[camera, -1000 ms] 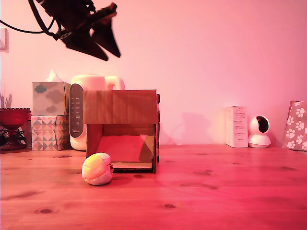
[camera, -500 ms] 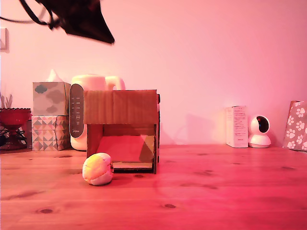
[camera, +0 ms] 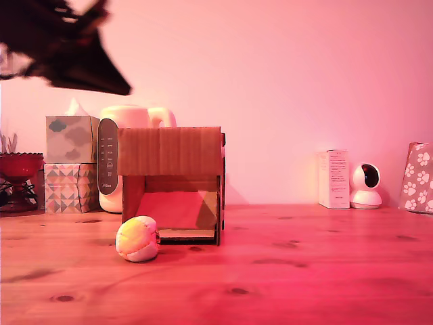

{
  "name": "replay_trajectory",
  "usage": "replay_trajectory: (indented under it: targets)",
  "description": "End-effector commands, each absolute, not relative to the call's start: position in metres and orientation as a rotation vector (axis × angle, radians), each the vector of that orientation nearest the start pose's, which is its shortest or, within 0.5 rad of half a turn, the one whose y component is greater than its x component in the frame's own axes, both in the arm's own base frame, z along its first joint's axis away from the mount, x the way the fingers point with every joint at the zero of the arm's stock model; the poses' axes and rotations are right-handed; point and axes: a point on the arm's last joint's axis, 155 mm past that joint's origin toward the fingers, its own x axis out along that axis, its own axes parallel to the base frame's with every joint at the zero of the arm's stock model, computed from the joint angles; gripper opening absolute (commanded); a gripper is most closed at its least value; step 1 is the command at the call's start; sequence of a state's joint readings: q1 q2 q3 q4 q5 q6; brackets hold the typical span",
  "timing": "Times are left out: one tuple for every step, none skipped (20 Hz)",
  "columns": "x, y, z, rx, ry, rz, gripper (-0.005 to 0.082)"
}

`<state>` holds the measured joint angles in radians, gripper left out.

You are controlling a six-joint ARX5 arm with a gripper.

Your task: Drop the footbag into the cardboard dice tower

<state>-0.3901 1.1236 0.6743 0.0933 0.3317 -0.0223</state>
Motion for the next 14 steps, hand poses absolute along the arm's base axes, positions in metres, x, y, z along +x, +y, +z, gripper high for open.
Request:
replay_trajectory:
  targets:
    - [0.317,-0.194,0.192,-0.024,0.380,-0.706,-0.0024]
    - [0.310,-0.192,0.185,-0.046,0.387,-0.701,-0.0024]
    - [0.303,-0.188,0.177,-0.062,0.401,-0.697,-0.0024]
    - [0.295,-0.185,0.167,-0.063,0.414,-0.696,-0.0024]
    - [0.288,-0.183,0.158,-0.071,0.430,-0.693,-0.0024]
    - [0.281,-0.180,0.148,-0.086,0.453,-0.688,-0.0024]
    - [0.275,-0.177,0.136,-0.087,0.487,-0.684,-0.0024]
    - [0.269,-0.175,0.126,-0.085,0.526,-0.679,-0.0024]
    - [0.263,-0.173,0.115,-0.083,0.578,-0.674,-0.0024]
    - [0.260,-0.171,0.107,-0.082,0.615,-0.669,-0.0024]
    - [0.257,-0.170,0.102,-0.080,0.640,-0.666,-0.0024]
    - [0.256,-0.169,0.101,-0.080,0.648,-0.665,-0.0024]
    - [0.256,-0.169,0.102,-0.080,0.644,-0.666,-0.0024]
    - [0.257,-0.170,0.103,-0.080,0.638,-0.667,-0.0024]
